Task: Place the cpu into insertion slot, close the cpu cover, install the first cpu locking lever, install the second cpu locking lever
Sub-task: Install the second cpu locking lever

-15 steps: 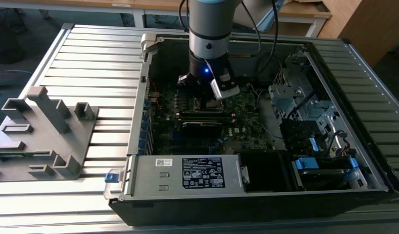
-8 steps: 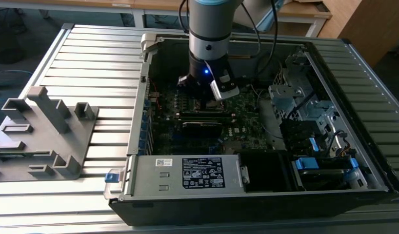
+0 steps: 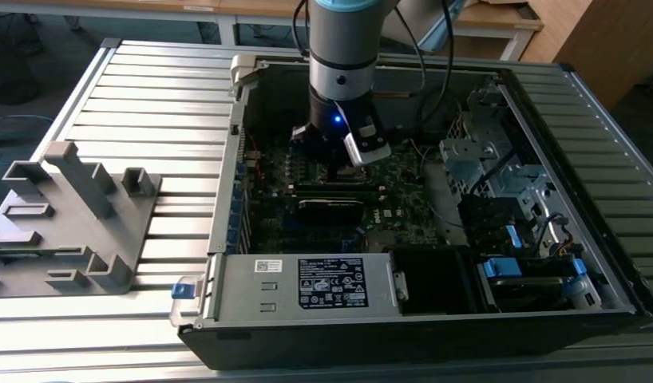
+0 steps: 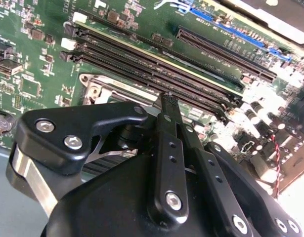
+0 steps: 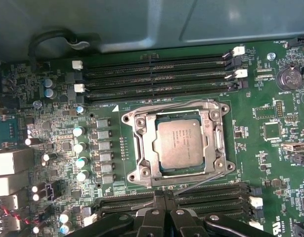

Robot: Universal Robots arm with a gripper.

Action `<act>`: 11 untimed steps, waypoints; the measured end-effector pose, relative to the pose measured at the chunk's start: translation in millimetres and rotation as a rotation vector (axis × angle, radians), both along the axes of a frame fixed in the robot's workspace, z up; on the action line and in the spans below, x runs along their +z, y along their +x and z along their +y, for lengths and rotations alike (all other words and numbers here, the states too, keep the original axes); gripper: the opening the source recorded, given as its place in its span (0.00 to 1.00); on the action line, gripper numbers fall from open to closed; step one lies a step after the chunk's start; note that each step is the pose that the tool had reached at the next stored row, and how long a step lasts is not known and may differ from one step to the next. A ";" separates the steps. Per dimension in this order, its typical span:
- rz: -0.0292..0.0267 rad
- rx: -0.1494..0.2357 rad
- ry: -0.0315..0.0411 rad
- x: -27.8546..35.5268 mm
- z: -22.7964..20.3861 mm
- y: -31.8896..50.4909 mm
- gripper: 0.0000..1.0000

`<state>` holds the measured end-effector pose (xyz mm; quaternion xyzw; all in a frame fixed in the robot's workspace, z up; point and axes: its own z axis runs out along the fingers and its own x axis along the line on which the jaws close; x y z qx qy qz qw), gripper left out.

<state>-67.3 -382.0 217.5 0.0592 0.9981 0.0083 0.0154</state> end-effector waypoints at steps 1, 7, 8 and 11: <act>0.0000 0.000 -0.0001 -0.4 0.0 0.0 0.11; -0.0001 0.000 -0.0007 -2.4 0.0 0.0 0.11; 0.0000 0.000 -0.0008 -2.7 0.0 0.0 0.11; 0.0001 0.000 -0.0009 -2.7 0.0 0.0 0.11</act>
